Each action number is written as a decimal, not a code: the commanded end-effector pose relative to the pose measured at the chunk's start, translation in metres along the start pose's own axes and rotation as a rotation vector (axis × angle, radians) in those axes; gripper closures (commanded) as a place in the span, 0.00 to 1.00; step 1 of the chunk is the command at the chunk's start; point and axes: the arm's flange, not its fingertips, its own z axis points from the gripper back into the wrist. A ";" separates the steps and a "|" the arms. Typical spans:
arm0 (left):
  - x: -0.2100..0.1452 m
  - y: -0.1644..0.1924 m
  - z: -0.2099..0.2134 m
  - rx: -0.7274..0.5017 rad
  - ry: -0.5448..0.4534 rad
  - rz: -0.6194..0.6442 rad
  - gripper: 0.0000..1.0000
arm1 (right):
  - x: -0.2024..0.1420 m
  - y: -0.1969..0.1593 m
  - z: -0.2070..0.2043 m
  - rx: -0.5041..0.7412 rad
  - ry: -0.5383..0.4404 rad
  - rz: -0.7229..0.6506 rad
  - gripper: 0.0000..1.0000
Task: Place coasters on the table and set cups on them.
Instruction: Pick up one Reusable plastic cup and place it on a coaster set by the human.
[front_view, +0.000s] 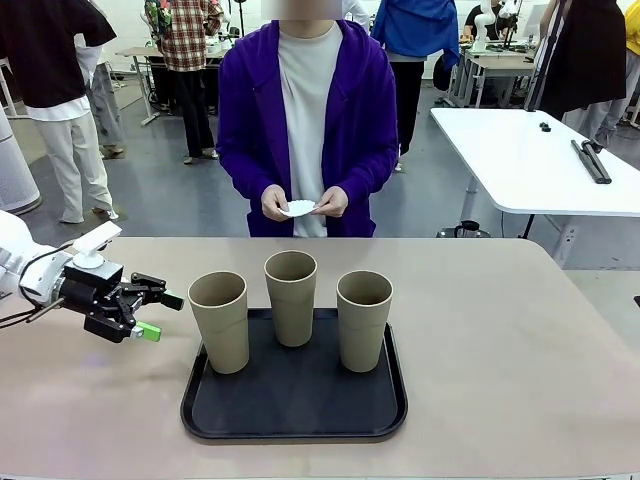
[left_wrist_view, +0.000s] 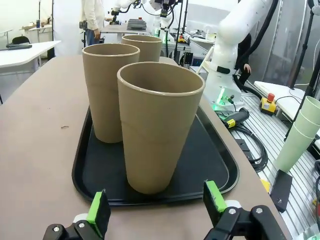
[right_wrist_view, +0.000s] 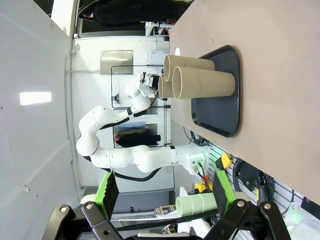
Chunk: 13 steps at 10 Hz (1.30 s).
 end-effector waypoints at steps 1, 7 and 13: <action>-0.004 0.003 -0.004 -0.038 -0.033 -0.019 0.00 | 0.000 0.001 0.000 0.012 0.001 0.008 0.00; -0.022 0.017 -0.029 0.004 -0.185 -0.113 0.00 | 0.000 0.001 0.000 0.012 0.001 0.008 0.00; -0.028 0.026 -0.056 -0.074 -0.195 -0.040 0.00 | 0.000 0.001 0.000 0.012 0.001 0.008 0.00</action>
